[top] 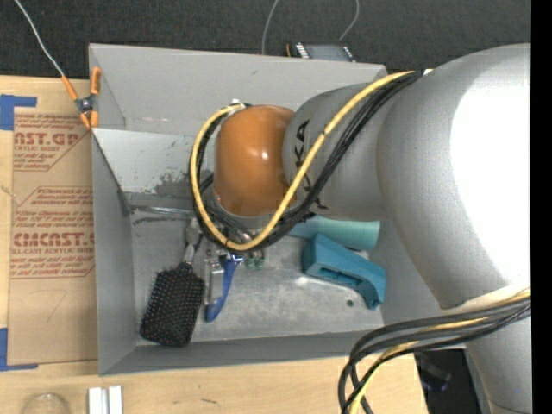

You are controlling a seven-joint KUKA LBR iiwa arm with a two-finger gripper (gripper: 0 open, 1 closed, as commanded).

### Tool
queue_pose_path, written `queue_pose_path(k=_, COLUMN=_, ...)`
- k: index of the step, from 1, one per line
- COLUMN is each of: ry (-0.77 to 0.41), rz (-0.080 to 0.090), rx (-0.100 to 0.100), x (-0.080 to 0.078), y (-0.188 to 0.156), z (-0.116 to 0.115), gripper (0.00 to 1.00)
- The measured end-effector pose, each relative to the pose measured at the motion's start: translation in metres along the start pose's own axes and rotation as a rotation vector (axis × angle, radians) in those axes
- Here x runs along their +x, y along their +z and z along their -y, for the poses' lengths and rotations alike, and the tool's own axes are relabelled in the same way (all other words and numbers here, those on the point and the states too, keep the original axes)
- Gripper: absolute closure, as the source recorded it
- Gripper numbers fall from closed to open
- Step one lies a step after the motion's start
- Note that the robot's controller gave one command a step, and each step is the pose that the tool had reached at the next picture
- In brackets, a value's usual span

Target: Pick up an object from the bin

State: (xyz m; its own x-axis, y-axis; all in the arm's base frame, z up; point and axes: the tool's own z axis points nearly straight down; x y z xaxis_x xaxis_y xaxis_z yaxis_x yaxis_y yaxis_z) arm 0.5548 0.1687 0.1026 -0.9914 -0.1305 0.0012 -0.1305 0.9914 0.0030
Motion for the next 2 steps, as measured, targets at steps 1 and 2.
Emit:
queue_pose_path(k=1, ry=-0.161, rz=0.0, rx=-0.003, x=-0.009, y=0.026, z=0.023, gripper=0.0)
queue_pose_path(k=2, ry=-0.267, rz=0.003, rx=-0.004, x=0.004, y=0.021, z=-0.004, gripper=0.0)
